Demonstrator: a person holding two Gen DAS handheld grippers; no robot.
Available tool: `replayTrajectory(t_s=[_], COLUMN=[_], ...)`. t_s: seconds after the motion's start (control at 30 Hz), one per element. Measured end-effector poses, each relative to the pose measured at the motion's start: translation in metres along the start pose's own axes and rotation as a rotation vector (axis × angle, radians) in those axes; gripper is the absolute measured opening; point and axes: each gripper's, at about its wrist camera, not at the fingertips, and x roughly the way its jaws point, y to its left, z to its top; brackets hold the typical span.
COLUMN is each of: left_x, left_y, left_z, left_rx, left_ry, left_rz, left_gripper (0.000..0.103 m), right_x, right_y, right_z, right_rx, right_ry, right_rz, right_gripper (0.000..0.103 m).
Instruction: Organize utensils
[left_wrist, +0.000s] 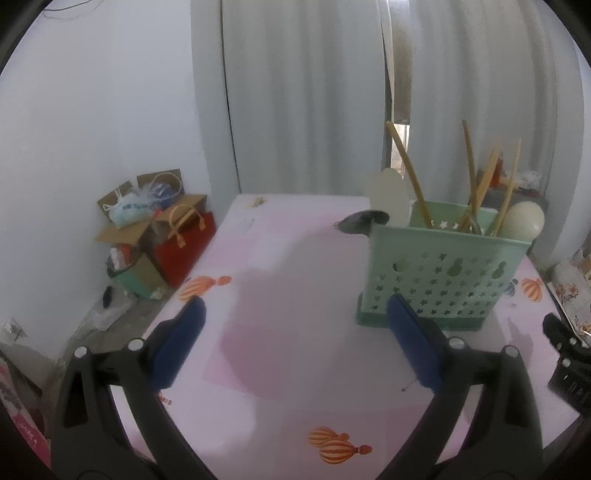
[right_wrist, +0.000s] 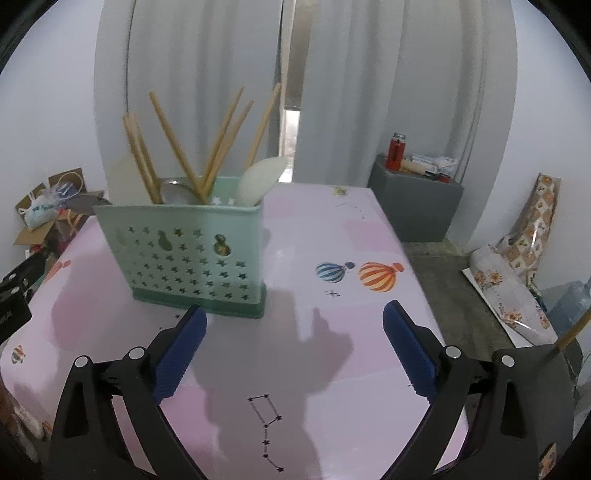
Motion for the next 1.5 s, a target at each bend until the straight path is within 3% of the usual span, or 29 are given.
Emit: replayTrajectory(t_s=[0.37,1.5], left_x=[0.007,0.017], left_y=[-0.004,-0.004], left_z=[-0.002,-0.007], left_rx=[0.016,0.013], left_ry=[0.045,0.108], left_rz=[-0.002,-0.013], left_gripper=[0.094,0.094], right_x=[0.002,0.002], right_y=[-0.007,-0.002], right_z=[0.003,0.000], right_rx=[-0.003,-0.018], right_ry=[-0.011,0.001], right_rz=[-0.057,-0.050], right_gripper=[0.095,0.095])
